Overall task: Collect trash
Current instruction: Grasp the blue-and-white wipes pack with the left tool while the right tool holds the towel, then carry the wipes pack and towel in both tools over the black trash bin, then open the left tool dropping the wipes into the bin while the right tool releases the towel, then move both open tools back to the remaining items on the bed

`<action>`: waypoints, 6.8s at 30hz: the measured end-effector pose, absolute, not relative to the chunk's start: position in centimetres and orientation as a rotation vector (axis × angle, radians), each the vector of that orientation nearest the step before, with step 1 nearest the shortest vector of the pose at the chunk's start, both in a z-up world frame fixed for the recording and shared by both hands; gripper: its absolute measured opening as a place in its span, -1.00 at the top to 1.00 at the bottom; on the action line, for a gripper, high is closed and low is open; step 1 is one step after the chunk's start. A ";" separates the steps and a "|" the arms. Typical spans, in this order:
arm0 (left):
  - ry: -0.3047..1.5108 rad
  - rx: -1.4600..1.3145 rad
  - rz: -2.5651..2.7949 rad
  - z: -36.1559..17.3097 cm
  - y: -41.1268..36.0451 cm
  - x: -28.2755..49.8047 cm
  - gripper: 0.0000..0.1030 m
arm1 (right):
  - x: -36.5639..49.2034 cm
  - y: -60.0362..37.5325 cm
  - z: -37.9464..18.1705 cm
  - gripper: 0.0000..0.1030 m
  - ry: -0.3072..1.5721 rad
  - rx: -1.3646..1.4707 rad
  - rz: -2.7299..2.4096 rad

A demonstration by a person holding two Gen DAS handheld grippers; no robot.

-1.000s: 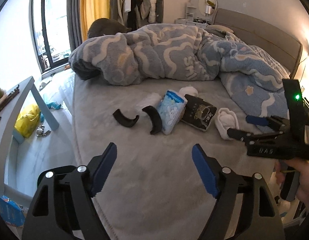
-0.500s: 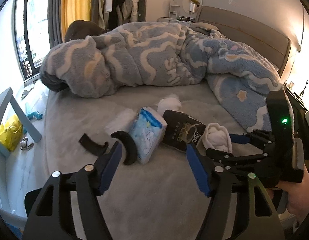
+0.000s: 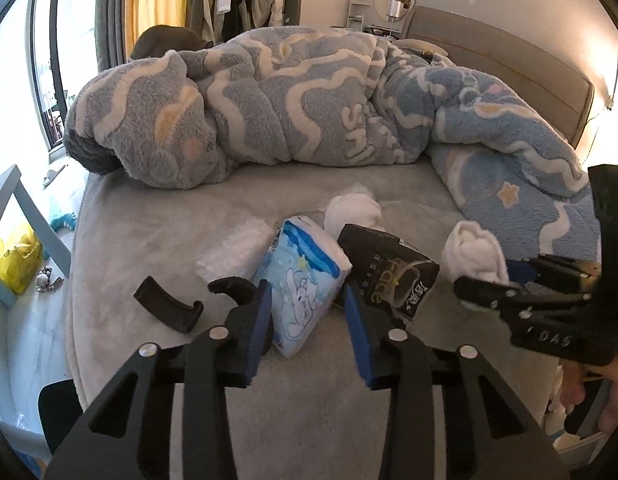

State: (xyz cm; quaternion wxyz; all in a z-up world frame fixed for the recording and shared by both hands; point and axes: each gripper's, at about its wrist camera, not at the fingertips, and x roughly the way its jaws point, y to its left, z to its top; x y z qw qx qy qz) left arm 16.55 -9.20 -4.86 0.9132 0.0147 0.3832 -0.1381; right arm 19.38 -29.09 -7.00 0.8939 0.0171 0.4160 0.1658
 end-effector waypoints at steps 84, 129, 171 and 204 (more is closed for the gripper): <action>0.889 -0.131 0.023 -7.3 15.5 7.3 0.78 | 13.0 -2.8 -2.6 0.09 0.744 -0.069 0.708; 1.188 -0.298 0.140 -19.2 27.6 4.0 -0.12 | 14.2 13.4 -16.6 0.09 1.104 -0.196 0.740; 0.708 -0.250 0.098 0.0 28.6 2.2 -0.23 | 11.6 16.1 -18.7 -0.36 1.125 -0.330 0.773; 0.589 -0.201 -0.089 4.6 13.3 7.5 -0.58 | 12.6 -2.5 -5.2 -0.59 0.733 -0.275 0.634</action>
